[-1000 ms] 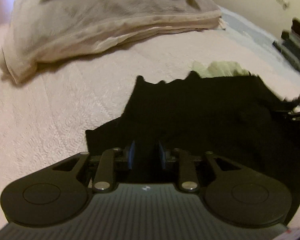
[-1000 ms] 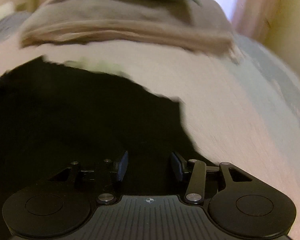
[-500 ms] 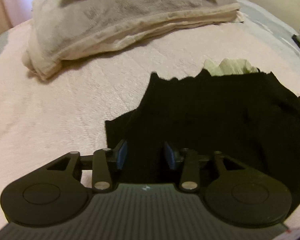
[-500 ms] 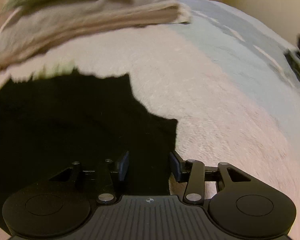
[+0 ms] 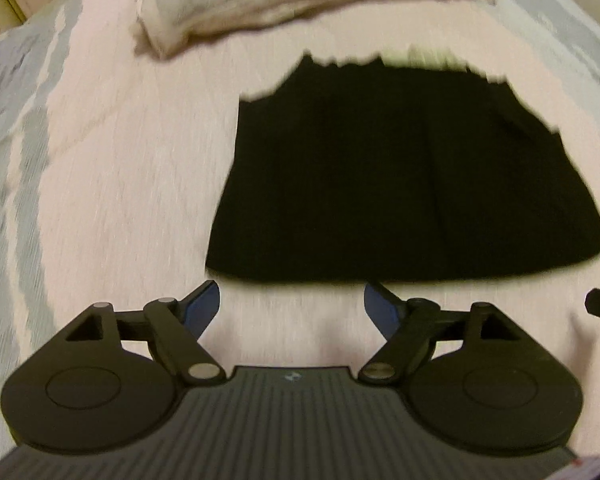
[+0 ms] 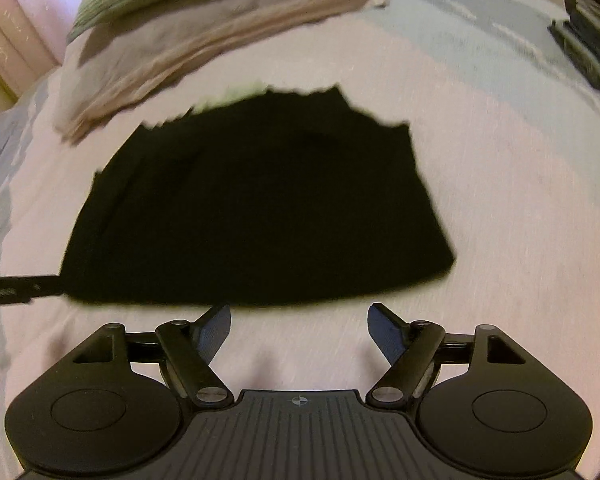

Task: Fold large clothes
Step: 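Open both grippers and withdraw them from the folded sweater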

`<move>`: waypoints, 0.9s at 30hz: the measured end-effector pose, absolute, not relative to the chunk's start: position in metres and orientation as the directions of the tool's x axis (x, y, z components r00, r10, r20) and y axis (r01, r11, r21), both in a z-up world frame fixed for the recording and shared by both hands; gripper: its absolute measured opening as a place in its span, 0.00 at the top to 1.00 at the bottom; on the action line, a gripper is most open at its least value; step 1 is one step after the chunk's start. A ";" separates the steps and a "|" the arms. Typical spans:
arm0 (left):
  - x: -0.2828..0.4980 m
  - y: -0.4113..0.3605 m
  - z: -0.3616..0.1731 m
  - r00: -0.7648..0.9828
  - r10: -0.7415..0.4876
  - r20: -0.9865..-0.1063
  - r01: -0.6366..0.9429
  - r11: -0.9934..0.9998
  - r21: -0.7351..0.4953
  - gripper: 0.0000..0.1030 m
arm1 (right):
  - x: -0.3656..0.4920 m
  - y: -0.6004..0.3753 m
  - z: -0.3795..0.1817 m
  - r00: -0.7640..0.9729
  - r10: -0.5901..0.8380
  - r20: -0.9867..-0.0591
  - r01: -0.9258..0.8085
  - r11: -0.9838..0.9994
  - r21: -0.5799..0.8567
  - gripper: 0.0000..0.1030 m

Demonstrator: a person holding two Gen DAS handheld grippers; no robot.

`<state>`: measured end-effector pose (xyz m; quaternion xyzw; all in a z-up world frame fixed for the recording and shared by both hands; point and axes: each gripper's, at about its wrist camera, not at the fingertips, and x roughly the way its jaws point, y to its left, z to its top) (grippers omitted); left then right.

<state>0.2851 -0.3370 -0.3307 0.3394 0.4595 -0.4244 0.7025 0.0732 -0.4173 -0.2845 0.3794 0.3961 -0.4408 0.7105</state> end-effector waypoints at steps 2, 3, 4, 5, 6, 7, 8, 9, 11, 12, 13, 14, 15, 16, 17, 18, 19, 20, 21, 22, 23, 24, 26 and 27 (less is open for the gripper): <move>0.277 -0.326 -0.332 0.210 -0.254 -0.944 0.904 0.418 0.089 0.26 | 0.074 -0.406 -0.282 0.292 -0.300 -0.908 0.928 0.320 0.193 0.29; 0.275 -0.320 -0.332 0.199 -0.239 -0.950 0.901 0.427 0.081 0.26 | 0.073 -0.401 -0.280 0.290 -0.298 -0.909 0.929 0.315 0.193 0.29; 0.273 -0.314 -0.332 0.190 -0.232 -0.954 0.897 0.437 0.072 0.26 | 0.072 -0.398 -0.277 0.289 -0.297 -0.910 0.930 0.312 0.193 0.29; 0.270 -0.308 -0.330 0.184 -0.230 -0.956 0.895 0.442 0.066 0.25 | 0.071 -0.394 -0.275 0.284 -0.295 -0.912 0.932 0.308 0.191 0.29; 0.268 -0.304 -0.328 0.181 -0.228 -0.957 0.894 0.444 0.064 0.25 | 0.070 -0.391 -0.273 0.279 -0.295 -0.914 0.934 0.303 0.188 0.29; 0.266 -0.300 -0.326 0.179 -0.228 -0.957 0.894 0.444 0.061 0.25 | 0.068 -0.387 -0.271 0.279 -0.296 -0.914 0.935 0.300 0.188 0.29; 0.264 -0.297 -0.324 0.178 -0.229 -0.957 0.895 0.441 0.060 0.25 | 0.067 -0.385 -0.268 0.279 -0.297 -0.913 0.935 0.300 0.188 0.29; 0.263 -0.296 -0.323 0.181 -0.230 -0.956 0.897 0.437 0.065 0.25 | 0.066 -0.381 -0.267 0.278 -0.297 -0.913 0.935 0.300 0.187 0.29; 0.263 -0.294 -0.319 0.184 -0.236 -0.954 0.900 0.430 0.067 0.24 | 0.067 -0.378 -0.265 0.274 -0.299 -0.914 0.935 0.304 0.181 0.29; 0.263 -0.294 -0.318 0.184 -0.237 -0.954 0.901 0.428 0.068 0.24 | 0.068 -0.376 -0.265 0.274 -0.299 -0.914 0.935 0.305 0.180 0.29; 0.263 -0.294 -0.317 0.185 -0.240 -0.953 0.903 0.425 0.068 0.24 | 0.068 -0.376 -0.265 0.273 -0.297 -0.915 0.935 0.305 0.180 0.29; 0.262 -0.294 -0.316 0.186 -0.242 -0.952 0.903 0.424 0.069 0.24 | 0.069 -0.375 -0.265 0.275 -0.295 -0.915 0.934 0.306 0.183 0.29; 0.262 -0.293 -0.315 0.187 -0.244 -0.951 0.903 0.424 0.069 0.24 | 0.070 -0.374 -0.265 0.278 -0.293 -0.915 0.933 0.308 0.185 0.29; 0.262 -0.293 -0.314 0.188 -0.246 -0.951 0.903 0.424 0.069 0.24 | 0.070 -0.373 -0.264 0.279 -0.294 -0.914 0.933 0.308 0.185 0.29; 0.262 -0.293 -0.313 0.187 -0.247 -0.951 0.903 0.423 0.067 0.24 | 0.071 -0.373 -0.263 0.280 -0.295 -0.913 0.932 0.311 0.185 0.29; 0.262 -0.294 -0.313 0.184 -0.249 -0.951 0.905 0.421 0.065 0.24 | 0.071 -0.373 -0.262 0.283 -0.297 -0.912 0.931 0.315 0.186 0.29; 0.262 -0.294 -0.313 0.184 -0.250 -0.951 0.906 0.419 0.065 0.24 | 0.071 -0.372 -0.262 0.284 -0.299 -0.911 0.930 0.319 0.185 0.29; 0.262 -0.294 -0.313 0.184 -0.251 -0.950 0.906 0.417 0.065 0.24 | 0.072 -0.372 -0.262 0.284 -0.300 -0.911 0.929 0.321 0.184 0.29; 0.261 -0.295 -0.313 0.182 -0.250 -0.951 0.908 0.414 0.065 0.24 | 0.071 -0.373 -0.262 0.284 -0.301 -0.910 0.929 0.322 0.183 0.29; 0.260 -0.296 -0.314 0.180 -0.249 -0.952 0.909 0.413 0.064 0.24 | 0.071 -0.373 -0.262 0.284 -0.301 -0.910 0.929 0.322 0.184 0.29; 0.259 -0.296 -0.315 0.179 -0.249 -0.952 0.909 0.413 0.063 0.24 | 0.070 -0.374 -0.262 0.285 -0.302 -0.910 0.929 0.321 0.185 0.29; 0.258 -0.297 -0.315 0.178 -0.248 -0.952 0.909 0.413 0.062 0.24 | 0.069 -0.374 -0.263 0.287 -0.301 -0.910 0.929 0.321 0.187 0.29; 0.258 -0.299 -0.317 0.171 -0.249 -0.953 0.909 0.412 0.056 0.24 | 0.067 -0.377 -0.265 0.288 -0.297 -0.910 0.928 0.323 0.188 0.29; 0.259 -0.300 -0.318 0.163 -0.254 -0.953 0.911 0.410 0.046 0.24 | 0.064 -0.380 -0.265 0.291 -0.299 -0.909 0.927 0.323 0.190 0.29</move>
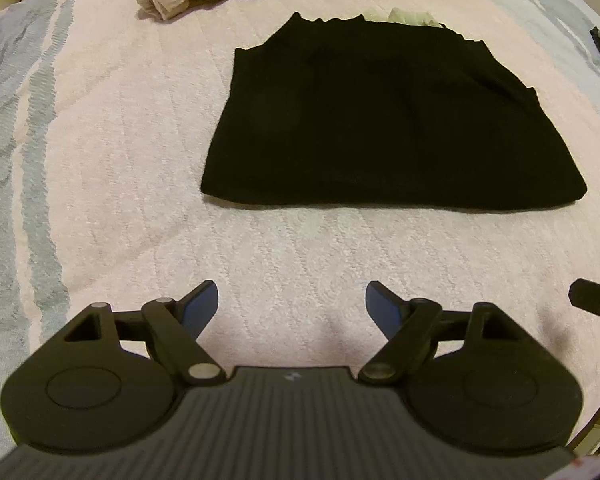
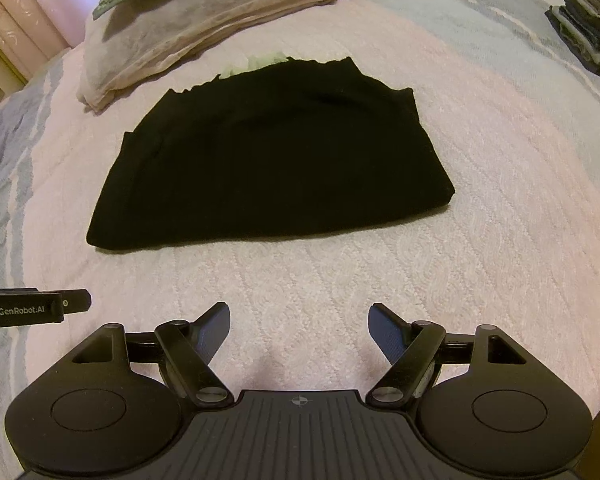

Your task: Fold large clothes

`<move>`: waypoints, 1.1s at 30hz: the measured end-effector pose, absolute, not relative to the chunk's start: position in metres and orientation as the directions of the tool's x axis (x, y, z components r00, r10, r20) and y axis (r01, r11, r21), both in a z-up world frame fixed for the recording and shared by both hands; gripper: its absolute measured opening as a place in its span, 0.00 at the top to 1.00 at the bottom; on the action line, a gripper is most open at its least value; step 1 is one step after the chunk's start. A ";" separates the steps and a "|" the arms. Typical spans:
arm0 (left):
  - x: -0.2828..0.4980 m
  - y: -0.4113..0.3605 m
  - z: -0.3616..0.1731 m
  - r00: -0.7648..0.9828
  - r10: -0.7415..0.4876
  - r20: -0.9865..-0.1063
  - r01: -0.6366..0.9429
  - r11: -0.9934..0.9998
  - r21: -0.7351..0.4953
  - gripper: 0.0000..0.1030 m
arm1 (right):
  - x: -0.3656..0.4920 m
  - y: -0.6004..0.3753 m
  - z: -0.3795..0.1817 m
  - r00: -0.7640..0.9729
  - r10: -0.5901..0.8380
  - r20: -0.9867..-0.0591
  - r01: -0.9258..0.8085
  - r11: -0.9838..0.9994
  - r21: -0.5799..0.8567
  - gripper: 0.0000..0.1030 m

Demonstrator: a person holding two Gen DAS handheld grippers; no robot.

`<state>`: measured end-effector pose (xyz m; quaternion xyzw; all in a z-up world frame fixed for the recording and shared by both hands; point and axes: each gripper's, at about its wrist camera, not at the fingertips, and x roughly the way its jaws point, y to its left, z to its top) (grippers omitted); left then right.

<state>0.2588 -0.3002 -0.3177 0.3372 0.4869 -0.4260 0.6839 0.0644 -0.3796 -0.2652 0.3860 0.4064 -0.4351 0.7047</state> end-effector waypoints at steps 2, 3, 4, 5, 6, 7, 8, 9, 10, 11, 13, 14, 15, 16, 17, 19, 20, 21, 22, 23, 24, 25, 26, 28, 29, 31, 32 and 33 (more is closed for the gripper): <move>0.265 -0.302 -0.320 0.144 -0.277 -0.950 0.913 0.408 0.019 0.24 | 0.056 -0.390 -0.266 0.297 -0.326 -0.898 0.928 0.319 0.192 0.29; 0.271 -0.303 -0.320 0.128 -0.300 -0.945 0.911 0.412 -0.007 0.24 | 0.051 -0.397 -0.266 0.298 -0.353 -0.887 0.932 0.309 0.190 0.29; 0.280 -0.304 -0.321 0.109 -0.328 -0.938 0.909 0.415 -0.039 0.24 | 0.043 -0.407 -0.266 0.298 -0.388 -0.872 0.936 0.296 0.189 0.29; 0.290 -0.306 -0.323 0.093 -0.351 -0.932 0.904 0.422 -0.069 0.24 | 0.034 -0.419 -0.267 0.296 -0.428 -0.854 0.942 0.278 0.187 0.29; 0.303 -0.308 -0.325 0.083 -0.365 -0.927 0.896 0.434 -0.091 0.24 | 0.027 -0.430 -0.269 0.296 -0.461 -0.836 0.945 0.266 0.188 0.29; 0.317 -0.310 -0.327 0.077 -0.388 -0.918 0.889 0.445 -0.113 0.24 | 0.018 -0.446 -0.274 0.304 -0.492 -0.816 0.946 0.256 0.198 0.29; 0.331 -0.314 -0.328 0.072 -0.412 -0.908 0.882 0.451 -0.135 0.24 | 0.011 -0.460 -0.279 0.311 -0.501 -0.807 0.946 0.246 0.212 0.29; 0.347 -0.318 -0.330 0.068 -0.434 -0.899 0.875 0.458 -0.155 0.24 | 0.005 -0.475 -0.286 0.327 -0.502 -0.801 0.943 0.236 0.236 0.29; 0.359 -0.323 -0.332 0.061 -0.458 -0.887 0.872 0.457 -0.176 0.24 | -0.002 -0.490 -0.296 0.347 -0.500 -0.794 0.937 0.222 0.270 0.29; 0.370 -0.328 -0.335 0.055 -0.476 -0.878 0.869 0.456 -0.193 0.24 | -0.008 -0.506 -0.308 0.366 -0.497 -0.787 0.931 0.204 0.304 0.29; 0.395 -0.341 -0.345 0.055 -0.493 -0.868 0.857 0.470 -0.212 0.25 | -0.018 -0.534 -0.332 0.405 -0.459 -0.791 0.913 0.158 0.376 0.29; 0.405 -0.346 -0.350 0.037 -0.505 -0.862 0.850 0.469 -0.239 0.25 | -0.023 -0.546 -0.344 0.438 -0.440 -0.784 0.895 0.134 0.425 0.29; 0.415 -0.352 -0.357 0.025 -0.508 -0.861 0.840 0.477 -0.257 0.25 | -0.028 -0.557 -0.355 0.468 -0.424 -0.776 0.878 0.120 0.464 0.29; 0.426 -0.359 -0.365 0.009 -0.512 -0.859 0.830 0.483 -0.280 0.25 | -0.031 -0.567 -0.367 0.469 -0.406 -0.784 0.876 0.096 0.474 0.29; 0.434 -0.364 -0.372 -0.015 -0.519 -0.855 0.822 0.480 -0.306 0.25 | -0.034 -0.574 -0.376 0.476 -0.393 -0.787 0.871 0.086 0.484 0.29; 0.449 -0.373 -0.389 -0.058 -0.520 -0.852 0.801 0.485 -0.350 0.25 | -0.040 -0.586 -0.389 0.525 -0.374 -0.764 0.839 0.081 0.537 0.30; 0.454 -0.376 -0.395 -0.079 -0.522 -0.849 0.793 0.484 -0.371 0.26 | -0.043 -0.592 -0.395 0.563 -0.363 -0.743 0.813 0.082 0.576 0.30; 0.459 -0.379 -0.403 -0.101 -0.526 -0.844 0.780 0.485 -0.396 0.26 | -0.044 -0.597 -0.399 0.597 -0.349 -0.722 0.787 0.083 0.611 0.30; 0.462 -0.380 -0.408 -0.116 -0.531 -0.839 0.772 0.484 -0.413 0.26 | -0.044 -0.601 -0.402 0.615 -0.336 -0.713 0.774 0.084 0.628 0.35; 0.464 -0.381 -0.414 -0.128 -0.534 -0.836 0.763 0.486 -0.427 0.26 | -0.042 -0.605 -0.406 0.634 -0.317 -0.705 0.760 0.086 0.645 0.47; 0.467 -0.382 -0.419 -0.137 -0.533 -0.835 0.755 0.490 -0.436 0.26 | -0.040 -0.610 -0.410 0.651 -0.294 -0.700 0.747 0.083 0.660 0.54; 0.469 -0.383 -0.424 -0.145 -0.534 -0.833 0.747 0.493 -0.446 0.26 | -0.038 -0.614 -0.416 0.669 -0.266 -0.694 0.732 0.075 0.677 0.63; 0.470 -0.383 -0.428 -0.152 -0.537 -0.830 0.738 0.497 -0.456 0.26 | -0.037 -0.616 -0.420 0.671 -0.256 -0.696 0.731 0.068 0.679 0.64; 0.472 -0.383 -0.433 -0.163 -0.546 -0.821 0.727 0.496 -0.474 0.26 | -0.037 -0.617 -0.421 0.670 -0.258 -0.697 0.731 0.065 0.679 0.71; 0.474 -0.383 -0.435 -0.169 -0.552 -0.817 0.721 0.496 -0.484 0.26 | -0.039 -0.616 -0.422 0.662 -0.263 -0.702 0.736 0.049 0.675 0.80; 0.479 -0.384 -0.436 -0.182 -0.556 -0.811 0.710 0.496 -0.500 0.26 | -0.039 -0.614 -0.417 0.639 -0.276 -0.718 0.749 0.009 0.662 0.85; 0.481 -0.383 -0.435 -0.186 -0.560 -0.807 0.707 0.494 -0.506 0.28 | -0.034 -0.613 -0.410 0.606 -0.280 -0.745 0.776 0.004 0.630 0.88; 0.484 -0.382 -0.432 -0.184 -0.564 -0.805 0.707 0.494 -0.507 0.28 | -0.024 -0.612 -0.400 0.561 -0.286 -0.777 0.813 0.011 0.583 0.89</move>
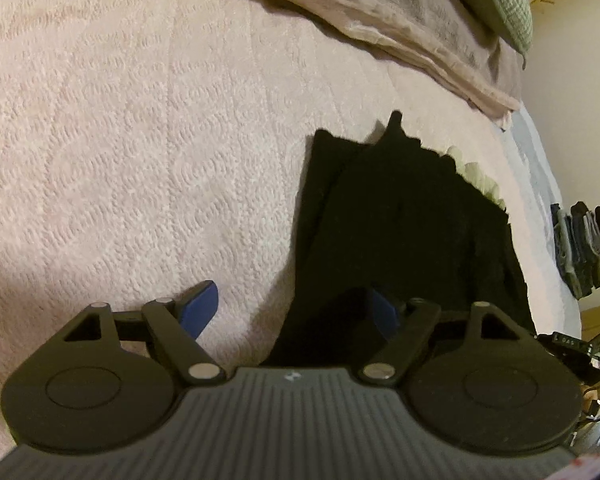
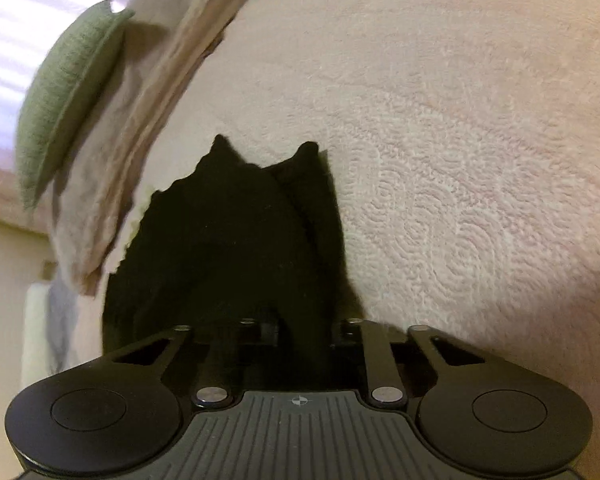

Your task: Fold large clothes

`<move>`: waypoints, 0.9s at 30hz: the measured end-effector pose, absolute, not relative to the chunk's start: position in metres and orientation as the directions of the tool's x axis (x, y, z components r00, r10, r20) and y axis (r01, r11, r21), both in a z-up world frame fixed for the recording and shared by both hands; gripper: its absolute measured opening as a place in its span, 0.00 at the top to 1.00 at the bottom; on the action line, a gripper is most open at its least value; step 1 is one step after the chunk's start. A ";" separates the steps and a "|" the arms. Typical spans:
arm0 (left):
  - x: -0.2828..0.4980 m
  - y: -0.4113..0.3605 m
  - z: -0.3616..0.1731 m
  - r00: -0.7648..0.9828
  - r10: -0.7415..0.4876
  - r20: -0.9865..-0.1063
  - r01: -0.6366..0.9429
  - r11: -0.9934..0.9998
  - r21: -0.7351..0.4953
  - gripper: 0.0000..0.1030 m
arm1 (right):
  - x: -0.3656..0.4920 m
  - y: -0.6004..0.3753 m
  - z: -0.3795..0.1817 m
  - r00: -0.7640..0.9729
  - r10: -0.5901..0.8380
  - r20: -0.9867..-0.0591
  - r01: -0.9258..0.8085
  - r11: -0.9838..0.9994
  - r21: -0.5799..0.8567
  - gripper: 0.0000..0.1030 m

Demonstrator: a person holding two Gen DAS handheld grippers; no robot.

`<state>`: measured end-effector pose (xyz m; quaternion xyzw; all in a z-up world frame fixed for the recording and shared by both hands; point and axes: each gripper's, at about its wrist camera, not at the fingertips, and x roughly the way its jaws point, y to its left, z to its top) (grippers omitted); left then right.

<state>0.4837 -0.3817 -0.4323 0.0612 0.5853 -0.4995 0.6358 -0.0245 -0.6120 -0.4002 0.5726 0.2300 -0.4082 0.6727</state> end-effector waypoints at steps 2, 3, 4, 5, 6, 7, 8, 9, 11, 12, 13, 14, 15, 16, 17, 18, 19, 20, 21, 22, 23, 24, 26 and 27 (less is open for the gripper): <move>0.490 -0.378 -0.425 -0.165 -0.569 -0.806 0.712 0.496 -0.496 0.28 | 0.010 -0.608 -0.369 0.403 -0.303 -0.863 0.911 0.043 0.411 0.90; 0.493 -0.374 -0.421 -0.147 -0.571 -0.808 0.718 0.500 -0.484 0.28 | 0.032 -0.603 -0.352 0.314 -0.324 -0.893 0.949 0.073 0.307 0.90; 0.497 -0.368 -0.416 -0.126 -0.578 -0.806 0.722 0.504 -0.474 0.28 | 0.057 -0.595 -0.335 0.223 -0.356 -0.908 0.974 0.110 0.196 0.90; 0.500 -0.362 -0.413 -0.112 -0.586 -0.802 0.720 0.509 -0.472 0.28 | 0.081 -0.584 -0.320 0.150 -0.399 -0.905 0.984 0.154 0.095 0.90; 0.505 -0.355 -0.409 -0.098 -0.593 -0.799 0.715 0.517 -0.471 0.28 | 0.110 -0.570 -0.307 0.094 -0.453 -0.887 0.979 0.202 0.001 0.90; 0.509 -0.347 -0.407 -0.083 -0.596 -0.799 0.708 0.529 -0.468 0.28 | 0.144 -0.551 -0.292 0.068 -0.512 -0.856 0.963 0.257 -0.077 0.90; 0.512 -0.342 -0.405 -0.070 -0.595 -0.801 0.702 0.541 -0.463 0.28 | 0.170 -0.534 -0.284 0.073 -0.546 -0.834 0.949 0.296 -0.111 0.90; 0.515 -0.335 -0.404 -0.057 -0.592 -0.804 0.694 0.555 -0.458 0.28 | 0.201 -0.512 -0.280 0.089 -0.577 -0.812 0.926 0.348 -0.145 0.90; 0.519 -0.321 -0.405 -0.052 -0.586 -0.809 0.680 0.572 -0.458 0.28 | 0.252 -0.476 -0.287 0.116 -0.614 -0.781 0.876 0.433 -0.210 0.90; 0.520 -0.314 -0.406 -0.051 -0.583 -0.811 0.674 0.579 -0.459 0.29 | 0.273 -0.460 -0.298 0.123 -0.628 -0.769 0.851 0.465 -0.243 0.90; 0.521 -0.308 -0.408 -0.052 -0.582 -0.812 0.666 0.586 -0.463 0.28 | 0.298 -0.443 -0.317 0.126 -0.635 -0.763 0.813 0.506 -0.287 0.89; 0.521 -0.302 -0.410 -0.054 -0.580 -0.813 0.657 0.592 -0.467 0.28 | 0.314 -0.431 -0.335 0.124 -0.631 -0.766 0.786 0.533 -0.312 0.89; 0.521 -0.297 -0.411 -0.054 -0.578 -0.814 0.649 0.599 -0.469 0.28 | 0.329 -0.423 -0.355 0.125 -0.622 -0.773 0.762 0.559 -0.327 0.89; 0.521 -0.292 -0.413 -0.052 -0.578 -0.815 0.638 0.608 -0.472 0.28 | 0.342 -0.415 -0.377 0.122 -0.612 -0.782 0.732 0.587 -0.345 0.85; 0.521 -0.287 -0.416 -0.053 -0.577 -0.815 0.627 0.616 -0.477 0.29 | 0.355 -0.407 -0.401 0.104 -0.580 -0.808 0.686 0.630 -0.365 0.69; 0.521 -0.282 -0.418 -0.054 -0.575 -0.816 0.615 0.625 -0.481 0.29 | 0.362 -0.400 -0.415 0.089 -0.591 -0.801 0.652 0.643 -0.402 0.68; 0.521 -0.277 -0.419 -0.053 -0.573 -0.818 0.605 0.633 -0.482 0.29 | 0.364 -0.393 -0.421 0.084 -0.624 -0.777 0.621 0.643 -0.449 0.68; 0.521 -0.272 -0.418 -0.051 -0.574 -0.817 0.599 0.637 -0.485 0.29 | 0.363 -0.389 -0.418 0.097 -0.631 -0.770 0.604 0.652 -0.458 0.67; 0.520 -0.269 -0.416 -0.048 -0.577 -0.815 0.591 0.642 -0.489 0.29 | 0.358 -0.388 -0.410 0.130 -0.609 -0.782 0.606 0.673 -0.423 0.65; 0.519 -0.267 -0.413 -0.045 -0.580 -0.813 0.581 0.647 -0.494 0.29 | 0.352 -0.388 -0.399 0.158 -0.580 -0.799 0.616 0.690 -0.380 0.59; 0.518 -0.266 -0.409 -0.047 -0.587 -0.808 0.571 0.648 -0.504 0.30 | 0.342 -0.386 -0.383 0.201 -0.543 -0.815 0.626 0.711 -0.319 0.50; 0.516 -0.266 -0.403 -0.053 -0.603 -0.796 0.562 0.641 -0.523 0.30 | 0.333 -0.384 -0.368 0.256 -0.518 -0.816 0.633 0.728 -0.263 0.47; 0.509 -0.272 -0.391 -0.074 -0.624 -0.778 0.562 0.618 -0.549 0.30 | 0.303 -0.377 -0.330 0.371 -0.486 -0.791 0.648 0.746 -0.155 0.41; 0.504 -0.280 -0.383 -0.094 -0.632 -0.770 0.574 0.597 -0.560 0.30 | 0.289 -0.377 -0.317 0.397 -0.485 -0.779 0.656 0.744 -0.128 0.41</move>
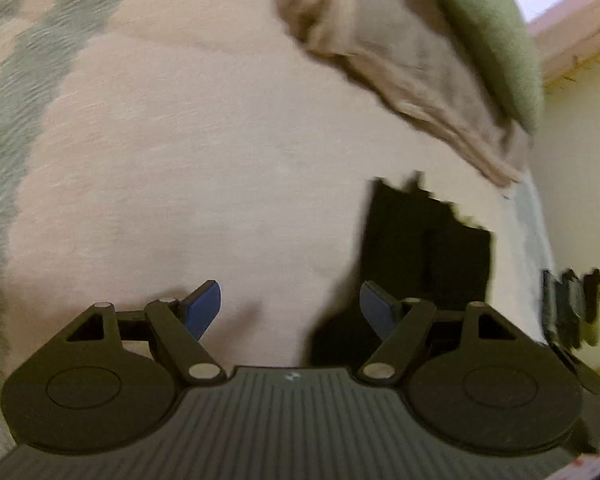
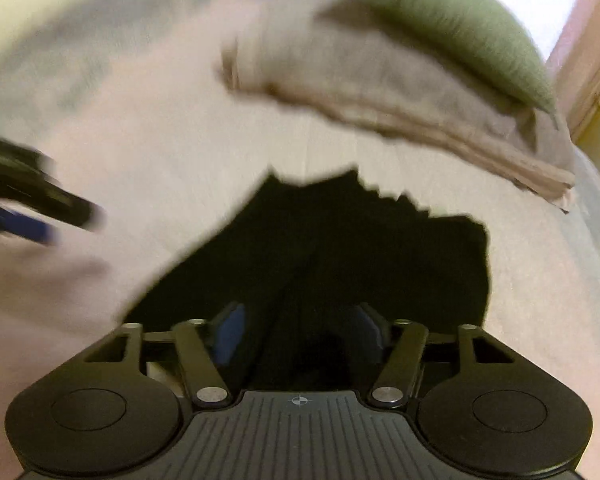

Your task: Fold large clothes

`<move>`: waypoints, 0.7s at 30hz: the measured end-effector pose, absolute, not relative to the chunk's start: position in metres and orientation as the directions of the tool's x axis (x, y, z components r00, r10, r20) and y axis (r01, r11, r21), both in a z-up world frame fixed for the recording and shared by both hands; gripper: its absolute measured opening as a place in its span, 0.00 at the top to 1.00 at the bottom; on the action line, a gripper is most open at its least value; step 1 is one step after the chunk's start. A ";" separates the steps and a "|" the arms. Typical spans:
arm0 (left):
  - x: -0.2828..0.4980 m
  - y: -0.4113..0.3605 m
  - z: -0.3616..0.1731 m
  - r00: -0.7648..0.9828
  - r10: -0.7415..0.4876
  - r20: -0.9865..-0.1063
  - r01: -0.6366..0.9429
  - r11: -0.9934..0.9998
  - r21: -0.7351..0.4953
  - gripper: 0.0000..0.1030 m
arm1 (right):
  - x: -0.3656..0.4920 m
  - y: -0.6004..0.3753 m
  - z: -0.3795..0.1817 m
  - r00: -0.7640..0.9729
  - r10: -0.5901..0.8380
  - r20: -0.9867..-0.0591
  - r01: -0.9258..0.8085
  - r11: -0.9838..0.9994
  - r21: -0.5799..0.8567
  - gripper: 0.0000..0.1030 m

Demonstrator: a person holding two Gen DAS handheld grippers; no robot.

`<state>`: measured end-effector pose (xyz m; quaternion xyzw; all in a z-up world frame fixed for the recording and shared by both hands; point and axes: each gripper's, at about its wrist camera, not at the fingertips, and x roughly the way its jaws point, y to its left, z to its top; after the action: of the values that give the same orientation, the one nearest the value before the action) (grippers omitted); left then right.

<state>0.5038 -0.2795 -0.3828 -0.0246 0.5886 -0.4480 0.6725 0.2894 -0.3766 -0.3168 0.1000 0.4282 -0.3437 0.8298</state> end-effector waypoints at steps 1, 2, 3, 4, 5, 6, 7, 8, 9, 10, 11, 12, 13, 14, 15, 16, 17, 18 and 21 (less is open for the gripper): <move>0.498 -0.288 -0.377 -0.119 -0.641 -0.758 0.585 0.572 -0.575 0.30 | 0.277 -0.378 -0.305 0.409 -0.489 -0.770 0.674 0.731 -0.107 0.40; 0.492 -0.295 -0.374 -0.145 -0.650 -0.746 0.593 0.546 -0.591 0.30 | 0.258 -0.383 -0.296 0.405 -0.497 -0.767 0.708 0.701 -0.080 0.40; 0.485 -0.305 -0.373 -0.190 -0.660 -0.727 0.595 0.512 -0.620 0.30 | 0.243 -0.391 -0.292 0.389 -0.505 -0.771 0.747 0.662 -0.057 0.40; 0.478 -0.318 -0.374 -0.246 -0.667 -0.703 0.582 0.478 -0.658 0.30 | 0.225 -0.404 -0.294 0.353 -0.510 -0.784 0.797 0.603 -0.034 0.40; 0.472 -0.329 -0.378 -0.292 -0.666 -0.686 0.562 0.461 -0.687 0.33 | 0.205 -0.420 -0.300 0.302 -0.512 -0.804 0.850 0.526 -0.016 0.40; 0.467 -0.342 -0.383 -0.340 -0.662 -0.668 0.538 0.445 -0.715 0.34 | 0.190 -0.432 -0.308 0.259 -0.506 -0.823 0.883 0.468 -0.011 0.40; 0.461 -0.356 -0.391 -0.386 -0.649 -0.656 0.516 0.437 -0.737 0.39 | 0.170 -0.449 -0.323 0.190 -0.482 -0.855 0.922 0.388 -0.014 0.40; 0.456 -0.367 -0.397 -0.413 -0.632 -0.655 0.504 0.440 -0.743 0.45 | 0.152 -0.461 -0.336 0.142 -0.464 -0.875 0.947 0.322 -0.017 0.40; 0.452 -0.378 -0.405 -0.431 -0.616 -0.659 0.498 0.447 -0.743 0.49 | 0.141 -0.472 -0.346 0.107 -0.446 -0.889 0.960 0.278 -0.024 0.40; 0.448 -0.389 -0.413 -0.446 -0.600 -0.664 0.489 0.458 -0.742 0.53 | 0.127 -0.483 -0.360 0.072 -0.418 -0.905 0.971 0.235 -0.031 0.40; 0.446 -0.395 -0.418 -0.455 -0.590 -0.667 0.485 0.463 -0.742 0.54 | 0.116 -0.491 -0.372 0.051 -0.400 -0.915 0.977 0.209 -0.036 0.41; 0.444 -0.402 -0.423 -0.459 -0.582 -0.671 0.482 0.471 -0.738 0.54 | 0.110 -0.497 -0.379 0.048 -0.381 -0.923 0.979 0.201 -0.032 0.41; 0.443 -0.407 -0.426 -0.459 -0.578 -0.675 0.480 0.477 -0.736 0.54 | 0.105 -0.503 -0.384 0.073 -0.362 -0.929 0.981 0.193 0.002 0.44; 0.442 -0.412 -0.428 -0.459 -0.581 -0.672 0.478 0.476 -0.738 0.54 | 0.102 -0.510 -0.388 0.126 -0.351 -0.928 0.982 0.177 0.067 0.49; 0.442 -0.415 -0.429 -0.456 -0.583 -0.673 0.479 0.477 -0.737 0.54 | 0.102 -0.517 -0.390 0.169 -0.340 -0.925 0.980 0.161 0.119 0.49; 0.441 -0.419 -0.431 -0.449 -0.580 -0.679 0.483 0.482 -0.731 0.54 | 0.104 -0.524 -0.394 0.214 -0.326 -0.921 0.973 0.149 0.174 0.50; 0.442 -0.421 -0.433 -0.445 -0.579 -0.683 0.489 0.482 -0.727 0.54 | 0.107 -0.530 -0.397 0.241 -0.317 -0.917 0.968 0.146 0.204 0.50; 0.441 -0.426 -0.434 -0.442 -0.581 -0.683 0.493 0.479 -0.726 0.54 | 0.114 -0.536 -0.400 0.249 -0.310 -0.918 0.966 0.147 0.212 0.50; 0.437 -0.434 -0.436 -0.454 -0.580 -0.676 0.504 0.458 -0.732 0.71 | 0.136 -0.547 -0.408 0.260 -0.296 -0.919 0.960 0.185 0.212 0.50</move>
<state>0.4368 -0.4344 -0.4360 -0.0282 0.6759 -0.5198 0.5217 0.1357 -0.5474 -0.4075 0.4311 0.3846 -0.4710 0.6666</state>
